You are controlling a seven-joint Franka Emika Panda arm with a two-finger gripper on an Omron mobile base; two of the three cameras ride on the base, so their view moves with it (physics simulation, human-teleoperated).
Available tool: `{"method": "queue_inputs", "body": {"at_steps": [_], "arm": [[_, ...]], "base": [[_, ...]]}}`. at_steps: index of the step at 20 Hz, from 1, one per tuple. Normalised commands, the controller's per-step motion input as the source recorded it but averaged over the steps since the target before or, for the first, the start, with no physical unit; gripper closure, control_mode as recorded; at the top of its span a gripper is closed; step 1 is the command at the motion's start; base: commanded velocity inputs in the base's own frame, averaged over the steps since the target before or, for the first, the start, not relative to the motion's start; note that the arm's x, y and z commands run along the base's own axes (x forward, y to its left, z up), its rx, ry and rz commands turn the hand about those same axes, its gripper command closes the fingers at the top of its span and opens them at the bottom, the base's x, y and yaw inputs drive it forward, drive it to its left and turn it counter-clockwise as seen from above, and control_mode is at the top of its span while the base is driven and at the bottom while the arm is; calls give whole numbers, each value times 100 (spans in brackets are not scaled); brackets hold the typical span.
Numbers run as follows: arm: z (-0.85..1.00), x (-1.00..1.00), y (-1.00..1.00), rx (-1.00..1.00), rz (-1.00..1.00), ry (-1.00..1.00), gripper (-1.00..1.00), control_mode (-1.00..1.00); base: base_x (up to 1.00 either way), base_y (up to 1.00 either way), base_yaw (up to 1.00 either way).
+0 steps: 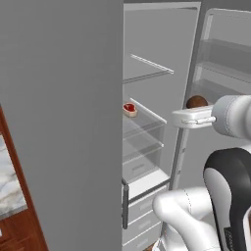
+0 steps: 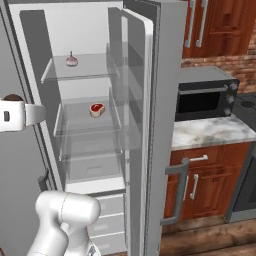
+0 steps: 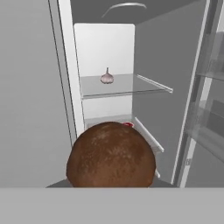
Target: Transport the chicken drumstick and mushroom to the fridge. Place the chicken drumstick on the rack containing meat and place the mushroom on the rack containing the vegetable, ensuring meats and vegetables are on different racks.
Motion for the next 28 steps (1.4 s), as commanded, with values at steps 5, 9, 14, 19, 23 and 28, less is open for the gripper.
{"method": "queue_inputs", "body": {"at_steps": [5,9,14,19,23,28], "arm": [[0,0,0,0,0,0,100,100],[0,0,0,0,0,0,100,100],[6,13,-1,1,-12,0,100,-100],[28,7,-22,8,-1,0,100,-100],[24,53,-9,9,0,5,100,-100],[20,68,0,1,0,12,100,-100]], "base": [[3,3,-1],[10,32,-21],[6,3,-5],[0,0,0],[0,0,0],[0,0,0]]}}
